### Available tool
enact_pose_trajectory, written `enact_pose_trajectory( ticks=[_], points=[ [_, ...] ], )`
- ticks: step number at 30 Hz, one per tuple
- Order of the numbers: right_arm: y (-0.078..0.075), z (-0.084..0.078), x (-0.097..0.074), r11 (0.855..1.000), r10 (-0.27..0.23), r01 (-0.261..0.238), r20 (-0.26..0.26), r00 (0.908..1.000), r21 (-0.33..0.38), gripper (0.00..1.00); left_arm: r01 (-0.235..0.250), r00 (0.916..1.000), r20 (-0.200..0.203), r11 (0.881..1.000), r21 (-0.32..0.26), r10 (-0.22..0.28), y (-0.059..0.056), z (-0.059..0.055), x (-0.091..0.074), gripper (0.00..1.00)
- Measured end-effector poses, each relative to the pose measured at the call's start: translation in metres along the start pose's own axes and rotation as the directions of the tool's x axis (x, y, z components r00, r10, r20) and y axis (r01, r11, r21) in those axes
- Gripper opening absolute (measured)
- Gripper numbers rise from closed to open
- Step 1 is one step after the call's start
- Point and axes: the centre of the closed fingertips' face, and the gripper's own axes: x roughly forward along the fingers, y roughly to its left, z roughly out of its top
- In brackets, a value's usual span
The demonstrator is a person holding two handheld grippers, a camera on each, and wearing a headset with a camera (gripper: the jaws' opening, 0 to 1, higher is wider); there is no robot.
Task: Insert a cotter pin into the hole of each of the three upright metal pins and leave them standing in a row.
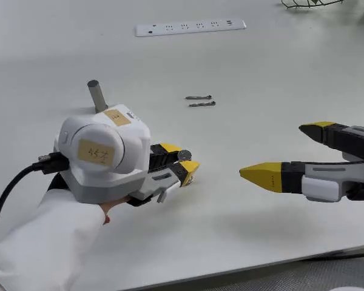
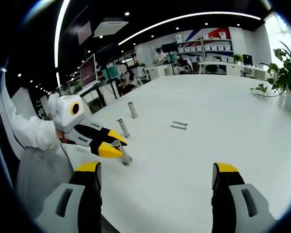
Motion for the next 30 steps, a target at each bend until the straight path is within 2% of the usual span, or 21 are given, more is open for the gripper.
enact_pose_trajectory(
  ticks=[3, 6, 10, 13, 17, 22, 24, 25, 26, 30],
  points=[
    [0.000, -0.001, 0.000, 1.000, 0.003, -0.003, -0.003, 1.0000, -0.001, 0.93, 0.017, 0.9998, -0.007, 1.000, 0.012, -0.017, -0.001, 0.000, -0.003, 0.29],
    [0.001, -0.001, 0.001, 1.000, 0.004, -0.004, -0.005, 1.0000, -0.002, 0.93, 0.039, 0.9993, -0.001, 0.999, 0.007, -0.039, -0.003, 0.000, -0.011, 0.36],
    [0.001, -0.001, 0.001, 1.000, 0.003, -0.003, -0.005, 1.0000, 0.002, 0.93, 0.075, 0.9959, -0.053, 0.997, 0.034, -0.073, -0.008, -0.011, -0.020, 0.45],
    [0.001, -0.003, 0.001, 1.000, 0.003, -0.003, -0.009, 1.0000, 0.003, 0.93, 0.096, 0.9934, -0.065, 0.995, 0.022, -0.094, -0.009, -0.017, -0.029, 0.56],
    [0.001, -0.004, 0.001, 1.000, 0.003, -0.003, -0.011, 0.9999, 0.006, 0.93, 0.079, 0.9944, -0.071, 0.997, 0.010, -0.078, -0.005, -0.022, -0.040, 0.72],
    [0.001, -0.005, 0.002, 1.000, 0.004, -0.004, -0.017, 0.9998, 0.007, 0.93, 0.058, 0.9966, -0.057, 0.998, -0.019, -0.059, 0.000, -0.023, -0.055, 0.86],
    [0.001, -0.006, 0.002, 1.000, 0.004, -0.004, -0.019, 0.9998, 0.008, 0.93, 0.067, 0.9967, -0.042, 0.996, -0.054, -0.070, -0.003, -0.023, -0.059, 0.90],
    [0.001, -0.006, 0.002, 1.000, 0.004, -0.004, -0.020, 0.9998, 0.009, 0.93, 0.092, 0.9951, -0.029, 0.992, -0.084, -0.094, -0.008, -0.023, -0.060, 0.93],
    [0.001, -0.006, 0.002, 1.000, 0.005, -0.004, -0.021, 0.9998, 0.009, 0.93, 0.100, 0.9946, -0.018, 0.991, -0.088, -0.102, -0.010, -0.023, -0.060, 0.99],
    [0.001, -0.007, 0.003, 1.000, 0.007, -0.006, -0.029, 0.9996, 0.008, 0.93, 0.094, 0.9955, -0.006, 0.991, -0.100, -0.095, -0.014, -0.025, -0.061, 0.99]
  ],
)
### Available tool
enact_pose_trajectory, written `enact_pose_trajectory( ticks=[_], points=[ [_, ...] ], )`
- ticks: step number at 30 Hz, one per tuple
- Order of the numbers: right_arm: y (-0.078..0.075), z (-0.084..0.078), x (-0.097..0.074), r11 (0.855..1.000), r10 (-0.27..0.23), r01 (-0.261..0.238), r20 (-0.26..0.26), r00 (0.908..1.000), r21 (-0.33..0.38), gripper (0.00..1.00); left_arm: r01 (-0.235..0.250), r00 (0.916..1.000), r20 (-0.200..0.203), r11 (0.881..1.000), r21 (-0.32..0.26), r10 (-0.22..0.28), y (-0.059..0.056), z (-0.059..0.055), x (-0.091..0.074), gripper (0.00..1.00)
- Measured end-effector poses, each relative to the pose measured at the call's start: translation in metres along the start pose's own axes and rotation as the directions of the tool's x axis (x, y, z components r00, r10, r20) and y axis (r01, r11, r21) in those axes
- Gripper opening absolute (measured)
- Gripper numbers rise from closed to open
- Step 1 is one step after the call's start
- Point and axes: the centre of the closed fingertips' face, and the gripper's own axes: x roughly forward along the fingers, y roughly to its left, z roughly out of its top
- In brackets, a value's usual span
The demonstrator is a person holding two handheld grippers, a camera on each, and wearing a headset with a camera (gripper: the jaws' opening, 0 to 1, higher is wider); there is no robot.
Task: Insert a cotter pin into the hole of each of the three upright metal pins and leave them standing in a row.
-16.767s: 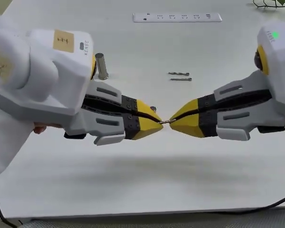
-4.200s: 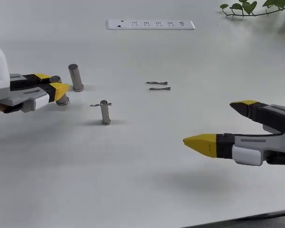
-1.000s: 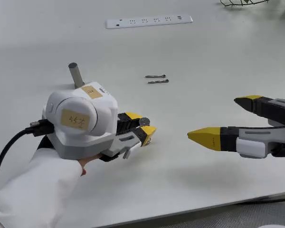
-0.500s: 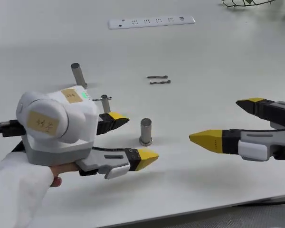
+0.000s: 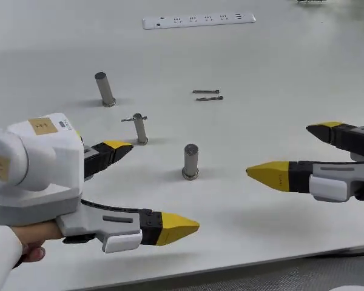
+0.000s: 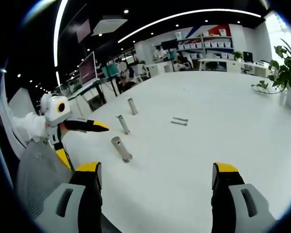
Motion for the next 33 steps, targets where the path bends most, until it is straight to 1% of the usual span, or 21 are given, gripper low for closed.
enact_pose_trajectory(
  ticks=[1, 3, 5, 7, 11, 15, 17, 19, 20, 22, 24, 25, 26, 27, 28, 29, 30, 31, 32, 33],
  points=[
    [0.000, 0.000, 0.000, 1.000, 0.000, 0.000, -0.002, 1.0000, 0.000, 0.92, -0.003, 1.0000, 0.003, 1.000, 0.002, 0.003, 0.000, 0.000, 0.000, 0.99],
    [0.000, 0.000, 0.000, 1.000, -0.001, 0.001, -0.005, 1.0000, 0.000, 0.92, 0.002, 1.0000, -0.004, 1.000, -0.008, -0.002, -0.002, -0.002, 0.001, 0.99],
    [-0.001, 0.000, 0.000, 1.000, -0.001, 0.001, -0.006, 1.0000, 0.000, 0.92, -0.004, 0.9998, -0.018, 1.000, -0.001, 0.004, -0.002, -0.005, 0.000, 0.99],
    [-0.002, 0.002, 0.000, 1.000, -0.003, 0.003, -0.007, 1.0000, -0.003, 0.92, -0.007, 0.9997, -0.022, 1.000, 0.000, 0.007, -0.002, -0.006, -0.001, 0.99],
    [-0.004, 0.004, 0.001, 1.000, 0.004, -0.005, -0.019, 0.9998, -0.024, 0.92, -0.018, 0.9997, -0.016, 1.000, -0.009, 0.018, -0.001, -0.006, -0.007, 0.99],
    [-0.009, 0.012, 0.003, 0.998, 0.017, -0.019, -0.031, 0.9994, -0.057, 0.91, -0.033, 0.9991, -0.028, 0.999, -0.014, 0.033, 0.001, -0.010, -0.016, 0.99],
    [-0.011, 0.017, 0.006, 0.996, 0.030, -0.033, -0.035, 0.9989, -0.082, 0.89, -0.041, 0.9988, -0.027, 0.999, -0.021, 0.040, 0.001, -0.010, -0.020, 0.99],
    [-0.011, 0.024, 0.008, 0.991, 0.061, -0.067, -0.054, 0.9967, -0.119, 0.88, -0.048, 0.9986, -0.023, 0.999, -0.025, 0.048, 0.002, -0.010, -0.022, 0.99],
    [-0.009, 0.028, 0.010, 0.986, 0.076, -0.085, -0.065, 0.9950, -0.143, 0.87, -0.056, 0.9983, -0.021, 0.998, -0.026, 0.055, 0.002, -0.009, -0.024, 0.99],
    [-0.009, 0.035, 0.015, 0.981, 0.088, -0.100, -0.075, 0.9933, -0.168, 0.86, -0.079, 0.9967, -0.021, 0.996, -0.030, 0.079, 0.005, -0.009, -0.025, 0.99],
    [-0.006, 0.044, 0.022, 0.971, 0.122, -0.137, -0.085, 0.9888, -0.198, 0.85, -0.072, 0.9973, -0.020, 0.997, -0.034, 0.071, 0.004, -0.008, -0.026, 0.99],
    [-0.005, 0.046, 0.026, 0.960, 0.142, -0.164, -0.107, 0.9840, -0.225, 0.84, -0.071, 0.9974, -0.017, 0.997, -0.034, 0.070, 0.003, -0.007, -0.026, 0.99],
    [-0.006, 0.047, 0.028, 0.952, 0.149, -0.178, -0.132, 0.9801, -0.249, 0.84, -0.072, 0.9973, -0.016, 0.997, -0.030, 0.072, 0.002, -0.006, -0.027, 0.99],
    [-0.008, 0.048, 0.033, 0.939, 0.149, -0.192, -0.164, 0.9751, -0.285, 0.84, -0.080, 0.9968, -0.013, 0.997, -0.021, 0.079, 0.003, -0.005, -0.028, 0.99],
    [-0.009, 0.048, 0.035, 0.930, 0.150, -0.204, -0.190, 0.9701, -0.305, 0.83, -0.086, 0.9963, -0.011, 0.996, -0.015, 0.085, 0.004, -0.003, -0.029, 0.99],
    [-0.010, 0.050, 0.039, 0.920, 0.163, -0.229, -0.220, 0.9617, -0.319, 0.82, -0.092, 0.9957, -0.007, 0.996, -0.011, 0.092, 0.005, -0.002, -0.030, 0.99],
    [-0.011, 0.050, 0.041, 0.918, 0.164, -0.234, -0.230, 0.9593, -0.319, 0.79, -0.101, 0.9949, 0.001, 0.995, -0.014, 0.101, 0.007, 0.000, -0.032, 0.99],
    [-0.015, 0.048, 0.043, 0.918, 0.155, -0.238, -0.267, 0.9513, -0.317, 0.75, -0.103, 0.9947, 0.005, 0.995, -0.015, 0.103, 0.007, 0.001, -0.032, 0.99],
    [-0.021, 0.049, 0.048, 0.900, 0.144, -0.250, -0.297, 0.9439, -0.357, 0.72, -0.105, 0.9943, 0.015, 0.994, -0.023, 0.106, 0.008, 0.003, -0.034, 0.99],
    [-0.025, 0.051, 0.053, 0.882, 0.138, -0.260, -0.312, 0.9402, -0.394, 0.71, -0.109, 0.9938, 0.020, 0.994, -0.025, 0.109, 0.009, 0.004, -0.034, 0.99]
  ],
)
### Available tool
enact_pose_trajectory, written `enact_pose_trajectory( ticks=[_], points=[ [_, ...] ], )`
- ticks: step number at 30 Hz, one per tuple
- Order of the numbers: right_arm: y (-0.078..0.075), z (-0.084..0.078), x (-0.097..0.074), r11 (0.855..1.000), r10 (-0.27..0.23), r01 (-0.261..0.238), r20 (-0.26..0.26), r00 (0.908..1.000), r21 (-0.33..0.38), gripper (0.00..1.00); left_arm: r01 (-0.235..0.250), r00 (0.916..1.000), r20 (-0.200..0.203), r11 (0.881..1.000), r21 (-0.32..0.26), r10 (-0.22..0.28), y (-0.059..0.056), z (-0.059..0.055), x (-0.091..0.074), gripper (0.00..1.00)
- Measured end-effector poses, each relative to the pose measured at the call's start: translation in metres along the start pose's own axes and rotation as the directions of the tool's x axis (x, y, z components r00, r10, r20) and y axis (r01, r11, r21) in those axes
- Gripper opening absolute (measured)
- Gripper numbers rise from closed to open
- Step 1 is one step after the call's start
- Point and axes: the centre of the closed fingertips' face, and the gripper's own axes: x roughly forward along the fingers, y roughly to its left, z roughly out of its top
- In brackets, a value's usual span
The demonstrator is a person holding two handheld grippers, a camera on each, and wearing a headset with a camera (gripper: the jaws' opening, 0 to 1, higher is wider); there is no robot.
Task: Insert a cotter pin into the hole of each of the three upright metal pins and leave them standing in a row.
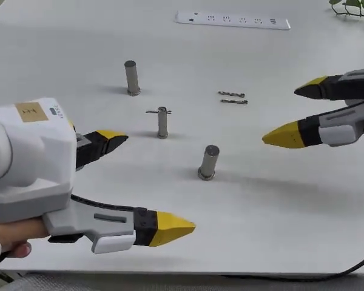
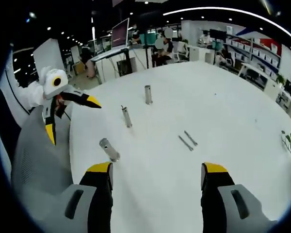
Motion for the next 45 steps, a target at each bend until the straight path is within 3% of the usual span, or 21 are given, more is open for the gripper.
enact_pose_trajectory(
  ticks=[2, 5, 9, 12, 15, 20, 22, 29, 37, 45],
  points=[
    [-0.008, -0.004, 0.008, 0.998, 0.013, -0.018, -0.082, 0.9966, -0.061, 0.72, -0.005, 1.0000, 0.002, 1.000, -0.007, 0.005, 0.003, 0.000, -0.001, 0.99],
    [-0.017, -0.004, 0.020, 0.996, 0.017, -0.028, -0.132, 0.9911, -0.083, 0.67, -0.010, 1.0000, -0.002, 1.000, -0.009, 0.010, 0.005, 0.000, -0.001, 0.99],
    [-0.025, 0.004, 0.039, 0.990, 0.065, -0.081, -0.137, 0.9884, -0.112, 0.54, -0.012, 0.9999, 0.003, 1.000, -0.018, 0.012, 0.006, 0.002, -0.001, 0.99],
    [-0.030, 0.005, 0.048, 0.988, 0.064, -0.087, -0.168, 0.9836, -0.127, 0.43, -0.013, 0.9999, 0.005, 1.000, -0.021, 0.013, 0.006, 0.003, -0.001, 0.99],
    [-0.033, 0.006, 0.057, 0.979, 0.073, -0.107, -0.193, 0.9784, -0.174, 0.36, -0.016, 0.9998, 0.014, 0.999, -0.031, 0.017, 0.006, 0.005, -0.002, 0.98],
    [-0.043, 0.000, 0.071, 0.950, 0.069, -0.146, -0.272, 0.9597, -0.274, 0.35, -0.026, 0.9996, 0.011, 0.999, -0.047, 0.027, 0.010, 0.004, -0.002, 0.96],
    [-0.054, -0.002, 0.079, 0.942, 0.072, -0.161, -0.290, 0.9543, -0.294, 0.34, -0.027, 0.9996, 0.007, 0.998, -0.050, 0.027, 0.010, 0.003, -0.002, 0.96],
    [-0.061, -0.004, 0.095, 0.944, 0.098, -0.187, -0.309, 0.9459, -0.273, 0.21, -0.019, 0.9998, -0.002, 0.997, -0.069, 0.019, 0.010, 0.000, 0.000, 0.94],
    [-0.066, -0.012, 0.103, 0.946, 0.082, -0.178, -0.330, 0.9405, -0.273, 0.06, -0.031, 0.9995, -0.006, 0.996, -0.080, 0.031, 0.012, -0.003, 0.002, 0.94],
    [-0.069, -0.013, 0.106, 0.934, 0.063, -0.178, -0.346, 0.9360, -0.310, 0.04, -0.043, 0.9991, -0.005, 0.995, -0.094, 0.043, 0.016, -0.005, 0.001, 0.93]
  ],
)
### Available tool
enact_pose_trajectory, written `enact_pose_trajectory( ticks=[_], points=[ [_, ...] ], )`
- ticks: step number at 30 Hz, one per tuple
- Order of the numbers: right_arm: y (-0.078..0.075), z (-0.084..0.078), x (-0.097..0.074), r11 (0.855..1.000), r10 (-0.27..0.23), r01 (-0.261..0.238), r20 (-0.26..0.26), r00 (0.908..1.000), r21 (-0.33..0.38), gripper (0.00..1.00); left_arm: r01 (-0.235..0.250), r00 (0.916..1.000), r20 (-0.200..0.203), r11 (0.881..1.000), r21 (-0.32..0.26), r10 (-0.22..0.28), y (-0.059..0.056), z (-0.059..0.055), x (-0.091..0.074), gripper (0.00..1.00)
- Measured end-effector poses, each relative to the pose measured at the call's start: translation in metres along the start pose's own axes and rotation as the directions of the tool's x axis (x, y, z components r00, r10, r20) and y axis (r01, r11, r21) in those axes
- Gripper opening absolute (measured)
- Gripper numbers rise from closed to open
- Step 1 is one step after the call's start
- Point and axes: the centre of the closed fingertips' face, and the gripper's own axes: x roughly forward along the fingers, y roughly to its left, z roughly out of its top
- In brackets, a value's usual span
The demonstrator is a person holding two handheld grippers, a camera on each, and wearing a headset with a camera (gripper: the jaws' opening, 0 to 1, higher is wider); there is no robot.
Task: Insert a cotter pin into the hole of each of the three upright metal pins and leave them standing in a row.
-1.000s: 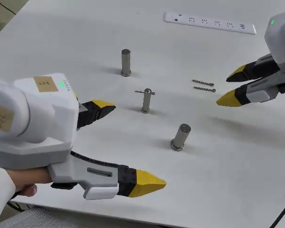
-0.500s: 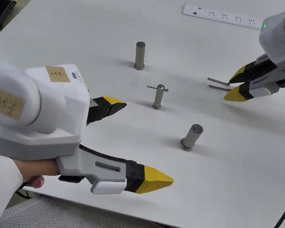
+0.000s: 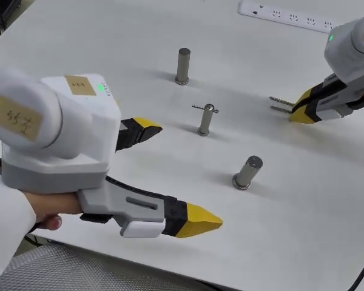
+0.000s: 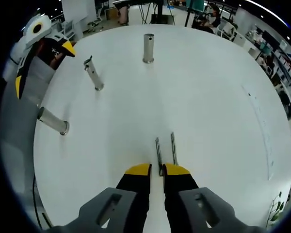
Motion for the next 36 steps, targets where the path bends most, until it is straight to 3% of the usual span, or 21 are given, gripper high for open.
enact_pose_trajectory(
  ticks=[3, 8, 12, 14, 19, 26, 31, 36],
  points=[
    [0.003, 0.001, 0.000, 1.000, 0.014, -0.014, -0.003, 0.9999, 0.005, 0.01, 0.000, 1.0000, 0.005, 1.000, -0.001, 0.000, 0.000, 0.000, 0.000, 0.89],
    [0.006, 0.002, 0.002, 0.998, 0.007, -0.009, -0.030, 0.9995, -0.057, 0.00, 0.001, 1.0000, 0.001, 1.000, -0.001, -0.001, -0.001, -0.002, 0.002, 0.89],
    [0.004, 0.003, 0.002, 0.982, -0.011, -0.001, -0.062, 0.9980, -0.187, 0.00, 0.002, 0.9999, -0.015, 1.000, -0.012, -0.003, -0.001, -0.003, 0.002, 0.89],
    [0.005, 0.003, 0.001, 0.990, -0.022, 0.012, -0.062, 0.9979, -0.143, 0.00, -0.003, 0.9999, -0.016, 1.000, -0.005, 0.003, -0.002, -0.002, 0.002, 0.88],
    [0.004, 0.004, 0.000, 0.989, -0.044, 0.038, -0.039, 0.9983, -0.146, 0.00, 0.000, 1.0000, -0.009, 1.000, -0.008, 0.000, -0.002, 0.000, 0.001, 0.88],
    [0.006, 0.007, -0.010, 0.981, -0.097, 0.087, -0.047, 0.9942, -0.175, 0.00, -0.009, 0.9999, -0.004, 1.000, -0.013, 0.009, 0.001, 0.003, 0.000, 0.88],
    [0.016, 0.025, -0.032, 0.976, -0.146, 0.150, 0.036, 0.9886, -0.154, 0.00, -0.013, 0.9997, 0.019, 1.000, -0.011, 0.013, 0.003, 0.010, -0.003, 0.88],
    [0.026, 0.037, -0.052, 0.956, -0.200, 0.220, 0.120, 0.9724, -0.193, 0.00, -0.012, 0.9990, 0.043, 1.000, -0.017, 0.012, 0.005, 0.019, -0.003, 0.86]
  ],
)
